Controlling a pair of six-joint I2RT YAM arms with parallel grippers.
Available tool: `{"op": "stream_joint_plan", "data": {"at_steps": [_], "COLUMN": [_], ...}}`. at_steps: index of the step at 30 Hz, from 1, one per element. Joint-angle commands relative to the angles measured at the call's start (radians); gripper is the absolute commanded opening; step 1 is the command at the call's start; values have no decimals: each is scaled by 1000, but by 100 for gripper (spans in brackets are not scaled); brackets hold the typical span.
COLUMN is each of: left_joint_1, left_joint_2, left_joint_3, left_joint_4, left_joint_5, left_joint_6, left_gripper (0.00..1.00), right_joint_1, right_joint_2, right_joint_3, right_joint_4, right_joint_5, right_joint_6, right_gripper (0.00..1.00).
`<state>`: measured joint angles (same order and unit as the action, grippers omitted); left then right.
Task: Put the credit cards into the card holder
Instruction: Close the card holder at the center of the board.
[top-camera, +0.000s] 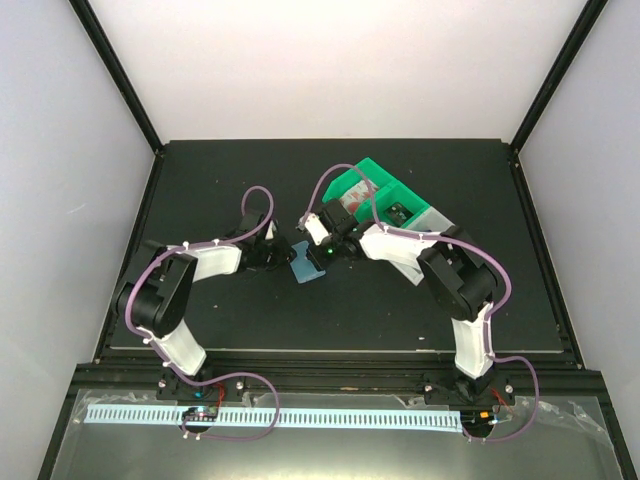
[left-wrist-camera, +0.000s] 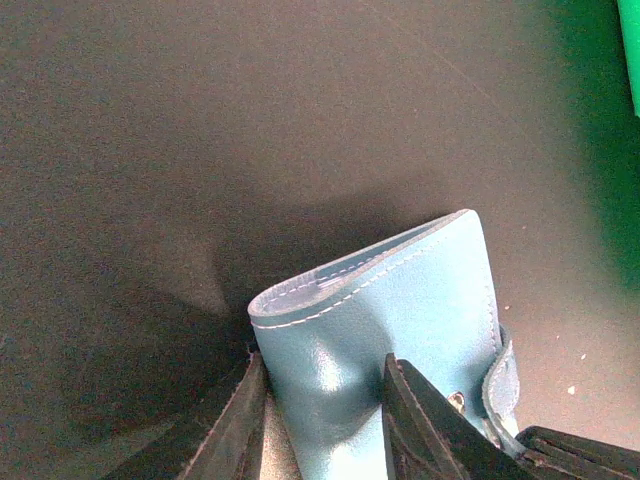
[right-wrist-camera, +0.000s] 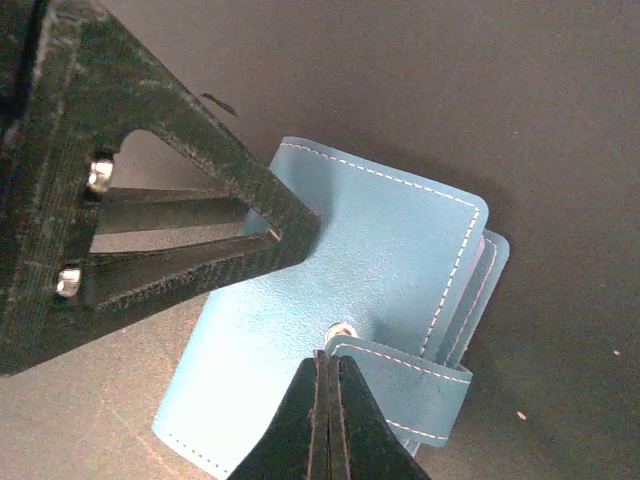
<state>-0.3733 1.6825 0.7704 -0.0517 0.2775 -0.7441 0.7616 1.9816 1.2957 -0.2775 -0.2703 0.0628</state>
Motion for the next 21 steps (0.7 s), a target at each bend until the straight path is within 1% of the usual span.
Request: {"op": "stream_joint_plan", "data": {"at_steps": [1,7,21], "left_joint_1": [-12,-12,-12], "left_joint_2": [55,58,78], "left_joint_3": [-22,-39,-40], "left_joint_4": [-95,-77,-57], "left_joint_5": [-65,-63,-25], "left_joint_6": [2,2,10], "left_gripper": [32,29,27], "right_joint_1": [-1,-1,-1], "right_joint_2": [26,35,68], "right_joint_3": [35,40,72], "right_joint_4": [-21,-16,-14], "right_joint_5": [29,7,-12], "right_joint_6": [-22,-21,-3], "right_gripper": [1,1,1]}}
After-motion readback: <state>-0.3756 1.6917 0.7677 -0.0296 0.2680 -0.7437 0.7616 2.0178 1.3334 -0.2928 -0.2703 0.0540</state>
